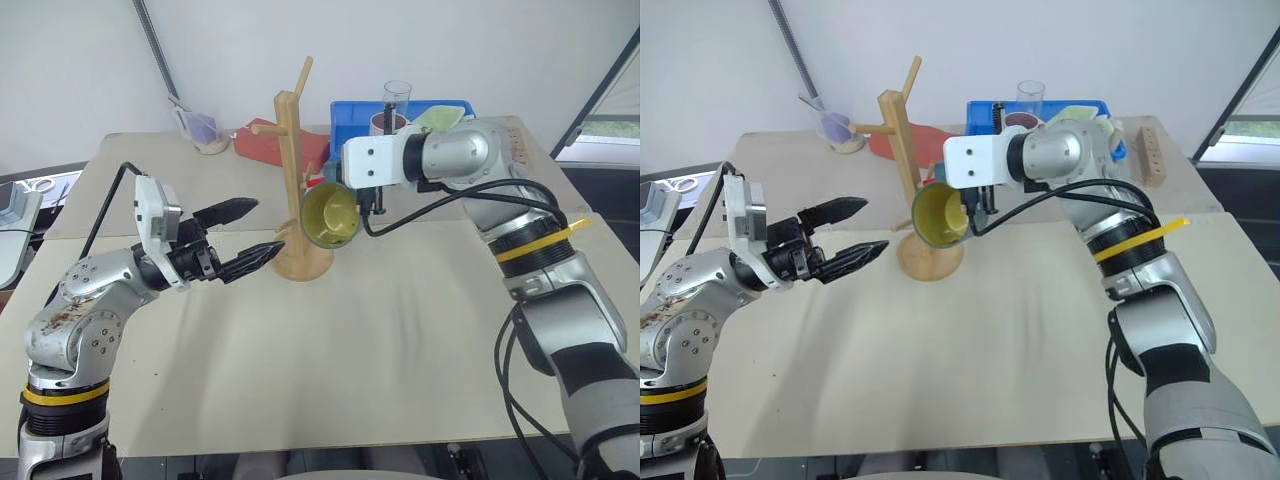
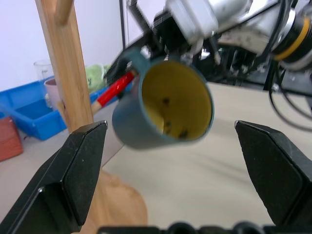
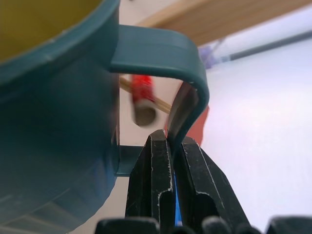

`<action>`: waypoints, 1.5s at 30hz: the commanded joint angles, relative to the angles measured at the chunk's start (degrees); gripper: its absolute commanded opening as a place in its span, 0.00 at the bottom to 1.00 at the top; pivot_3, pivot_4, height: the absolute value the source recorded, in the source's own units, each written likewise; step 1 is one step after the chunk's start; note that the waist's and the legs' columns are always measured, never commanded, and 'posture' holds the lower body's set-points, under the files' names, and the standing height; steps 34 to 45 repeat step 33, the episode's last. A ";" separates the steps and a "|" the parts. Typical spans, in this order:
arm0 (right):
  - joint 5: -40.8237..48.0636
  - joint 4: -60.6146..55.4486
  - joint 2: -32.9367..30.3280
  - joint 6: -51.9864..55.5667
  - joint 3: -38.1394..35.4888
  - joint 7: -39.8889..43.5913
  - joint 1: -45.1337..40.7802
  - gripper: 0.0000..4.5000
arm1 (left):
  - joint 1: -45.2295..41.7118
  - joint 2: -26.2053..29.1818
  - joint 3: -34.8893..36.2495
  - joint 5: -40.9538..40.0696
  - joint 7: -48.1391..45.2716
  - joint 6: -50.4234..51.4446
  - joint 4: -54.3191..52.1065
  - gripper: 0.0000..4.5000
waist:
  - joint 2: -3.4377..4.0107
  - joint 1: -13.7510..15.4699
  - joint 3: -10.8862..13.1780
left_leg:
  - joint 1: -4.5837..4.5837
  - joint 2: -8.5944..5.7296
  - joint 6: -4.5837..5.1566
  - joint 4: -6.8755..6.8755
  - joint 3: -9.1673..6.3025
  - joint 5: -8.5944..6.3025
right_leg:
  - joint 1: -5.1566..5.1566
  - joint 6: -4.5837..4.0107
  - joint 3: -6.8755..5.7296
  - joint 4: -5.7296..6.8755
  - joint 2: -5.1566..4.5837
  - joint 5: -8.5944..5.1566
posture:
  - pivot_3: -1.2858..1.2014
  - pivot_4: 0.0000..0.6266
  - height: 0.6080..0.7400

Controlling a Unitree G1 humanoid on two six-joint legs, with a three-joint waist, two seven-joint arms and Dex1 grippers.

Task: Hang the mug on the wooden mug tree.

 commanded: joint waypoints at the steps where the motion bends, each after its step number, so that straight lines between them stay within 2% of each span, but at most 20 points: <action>1: -0.74 0.73 0.50 -2.40 -0.81 -0.47 -3.19 0.01 | -1.44 0.93 1.57 -2.73 0.56 0.83 -2.08 1.00 | 0.00 0.00 0.00 | 0.00 0.00 0.00 0.00 0.00 0.00 | 0.01 0.03 0.00 0.00 0.00 0.02 | 0.52 0.24 0.86; 3: -0.99 1.70 0.98 -3.03 -1.12 -0.96 -3.91 0.18 | -1.84 1.26 1.28 -2.85 0.84 1.01 -2.11 1.00 | 0.00 0.00 0.00 | -0.01 0.00 0.00 0.00 0.00 0.00 | 0.01 0.12 0.00 0.01 0.00 0.07 | 0.52 0.24 0.86; 9: -0.58 1.69 0.47 -4.18 -2.38 -0.61 -4.35 0.61 | -2.44 2.41 0.24 -1.95 2.24 1.75 -2.95 1.00 | 0.00 -0.01 0.00 | 0.03 0.00 0.00 0.00 -0.01 0.00 | 0.00 0.14 0.00 0.00 0.01 0.08 | 0.52 0.24 0.86; 14: 3.58 -2.84 -4.29 -3.14 -5.37 4.41 -2.09 0.61 | -2.45 5.29 -0.29 0.12 4.00 3.59 -2.63 1.00 | -0.01 0.28 0.01 | -0.01 0.00 0.00 0.00 -0.01 0.00 | -0.01 0.00 -0.02 0.00 0.00 0.00 | 0.52 0.24 0.86; 17: 9.09 -7.54 -7.94 1.95 -8.86 9.45 0.28 0.61 | -2.02 8.64 -1.30 3.92 5.63 4.94 -1.82 1.00 | -0.01 0.30 0.01 | 0.00 0.00 -0.01 0.01 0.01 0.00 | 0.02 -0.04 -0.02 -0.04 -0.02 -0.02 | 0.52 0.24 0.86; 21: 21.38 -16.72 -13.94 15.15 -15.56 17.60 6.48 0.61 | 0.45 12.51 -0.07 8.50 4.25 2.69 -0.51 1.00 | -0.01 0.25 0.01 | 0.02 0.00 -0.01 -0.03 0.01 -0.01 | 0.02 -0.07 -0.02 -0.05 -0.02 -0.04 | 0.52 0.24 0.86; 22: 27.36 -20.94 -14.82 21.52 -19.15 18.16 9.07 0.61 | 1.23 13.68 1.19 8.99 2.96 1.99 0.67 1.00 | 0.00 0.25 0.01 | 0.03 0.01 -0.01 -0.03 0.02 -0.01 | 0.03 -0.10 -0.02 -0.05 -0.02 -0.06 | 0.52 0.24 0.86; 24: 36.59 -28.65 -15.88 33.42 -24.71 17.13 12.99 0.61 | 2.15 15.45 3.52 9.24 1.18 1.27 2.73 1.00 | -0.01 0.11 0.01 | 0.00 0.03 -0.01 -0.07 0.02 -0.01 | 0.06 -0.13 -0.02 -0.02 -0.02 -0.08 | 0.52 0.24 0.86; 28: 44.49 -37.26 -16.72 44.91 -30.06 12.16 17.26 0.61 | 0.86 16.30 6.00 7.96 1.01 2.18 4.41 1.00 | -0.03 -0.04 0.08 | 0.03 0.04 -0.04 -0.08 0.00 -0.03 | 0.02 -0.14 -0.02 0.08 -0.03 -0.08 | 0.52 0.24 0.86; 32: 47.45 -41.47 -17.75 48.65 -32.03 8.95 20.28 0.61 | 0.69 16.49 6.79 7.28 -0.18 2.68 4.51 1.00 | -0.09 0.11 0.12 | 0.06 0.04 -0.56 -0.06 0.02 -0.35 | -0.17 -0.24 -0.04 -0.09 -0.08 -0.13 | 0.52 0.24 0.86; 45: 47.86 -41.90 -17.93 49.24 -32.12 8.21 20.59 0.61 | 1.48 17.32 6.33 7.67 -1.61 2.54 4.63 1.00 | -0.09 0.11 0.12 | 0.03 0.02 -0.57 -0.03 0.05 -0.36 | -0.17 -0.24 -0.04 -0.12 -0.11 -0.13 | 0.52 0.24 0.86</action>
